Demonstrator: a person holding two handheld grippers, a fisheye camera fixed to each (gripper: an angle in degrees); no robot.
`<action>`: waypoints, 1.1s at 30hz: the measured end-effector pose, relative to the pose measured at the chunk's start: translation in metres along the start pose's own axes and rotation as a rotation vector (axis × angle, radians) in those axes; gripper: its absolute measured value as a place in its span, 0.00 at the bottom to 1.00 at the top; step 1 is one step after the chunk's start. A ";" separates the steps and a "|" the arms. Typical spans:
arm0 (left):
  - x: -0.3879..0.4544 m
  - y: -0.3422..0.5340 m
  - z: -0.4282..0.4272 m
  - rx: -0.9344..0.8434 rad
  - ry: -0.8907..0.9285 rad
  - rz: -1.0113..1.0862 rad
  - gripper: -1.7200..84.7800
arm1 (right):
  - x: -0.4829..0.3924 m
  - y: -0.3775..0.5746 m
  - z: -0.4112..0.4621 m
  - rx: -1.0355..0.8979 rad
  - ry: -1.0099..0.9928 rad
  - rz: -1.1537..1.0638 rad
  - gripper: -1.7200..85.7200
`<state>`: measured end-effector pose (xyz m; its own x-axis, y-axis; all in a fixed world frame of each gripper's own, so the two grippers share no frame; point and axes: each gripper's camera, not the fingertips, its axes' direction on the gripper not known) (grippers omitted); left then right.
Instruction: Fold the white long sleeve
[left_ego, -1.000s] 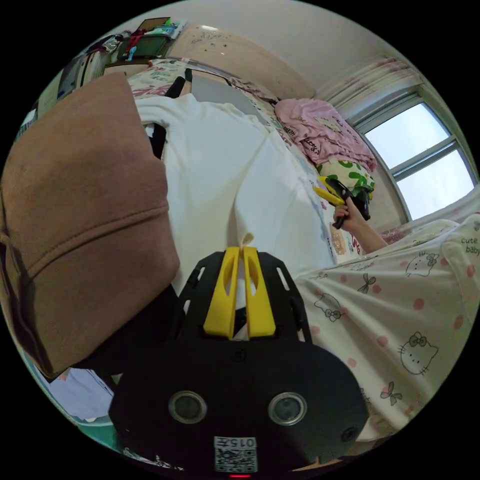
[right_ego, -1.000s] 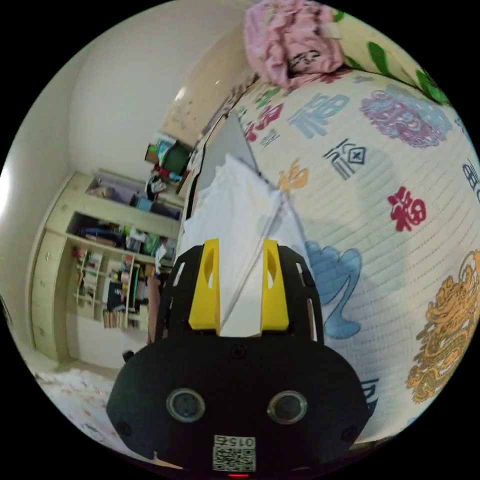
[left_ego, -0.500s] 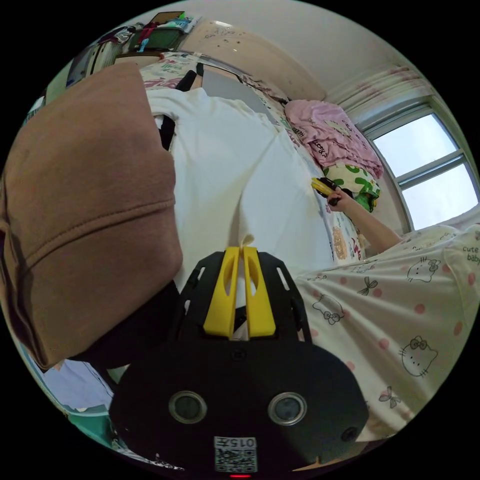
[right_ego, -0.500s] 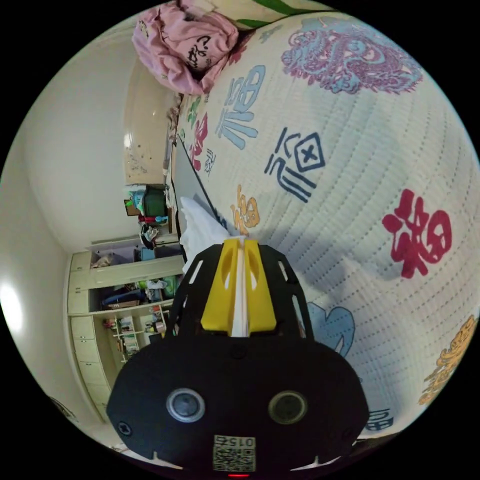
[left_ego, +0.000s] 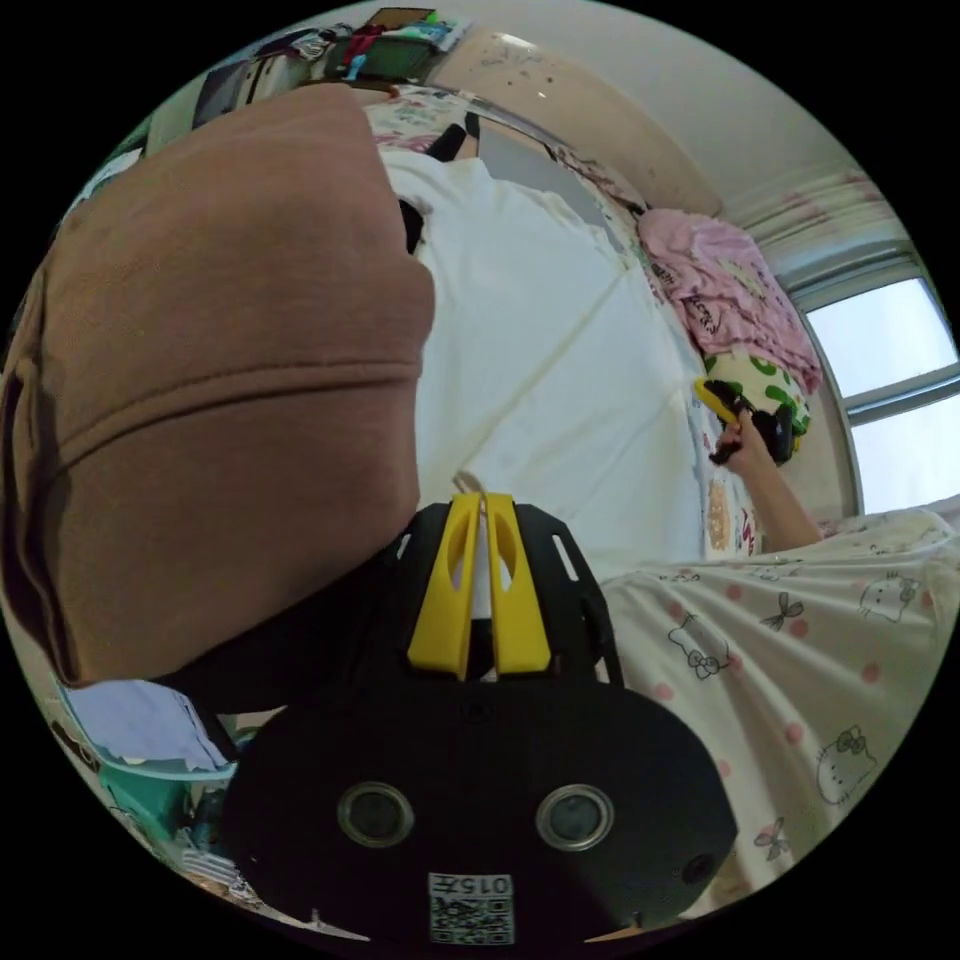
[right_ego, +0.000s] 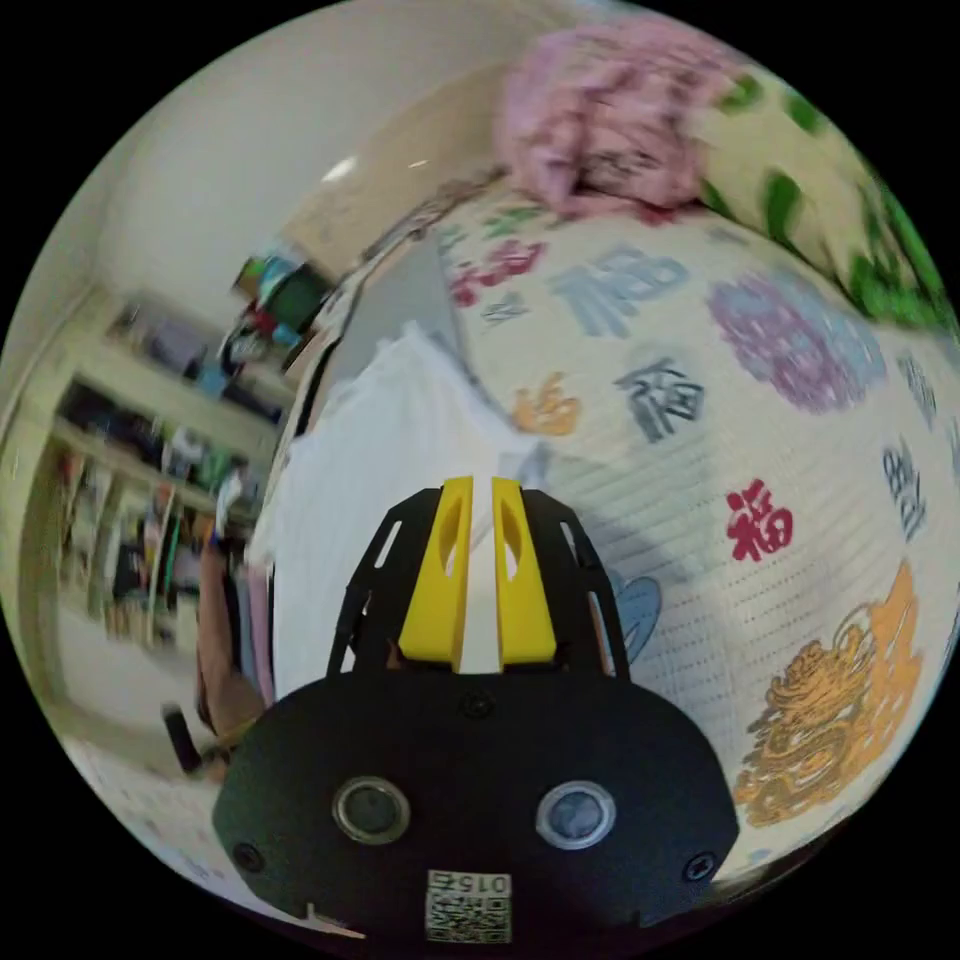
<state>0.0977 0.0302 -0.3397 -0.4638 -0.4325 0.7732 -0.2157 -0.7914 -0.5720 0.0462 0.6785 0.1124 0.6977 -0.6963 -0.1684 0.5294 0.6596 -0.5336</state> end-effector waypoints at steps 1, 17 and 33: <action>-0.001 0.000 -0.001 0.001 0.012 -0.002 0.03 | -0.039 0.019 0.000 -0.051 -0.084 -0.165 0.08; 0.007 -0.001 0.022 0.021 -0.149 0.077 0.04 | -0.340 0.226 0.113 -0.606 -0.046 -1.273 0.09; 0.010 -0.009 -0.087 0.201 0.089 0.332 0.04 | -0.350 0.200 0.078 -0.680 -0.273 -0.913 0.08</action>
<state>0.0199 0.0704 -0.3507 -0.5549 -0.6467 0.5233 0.1267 -0.6874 -0.7151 -0.0543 1.0762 0.1287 0.3161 -0.6951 0.6457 0.5783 -0.3984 -0.7120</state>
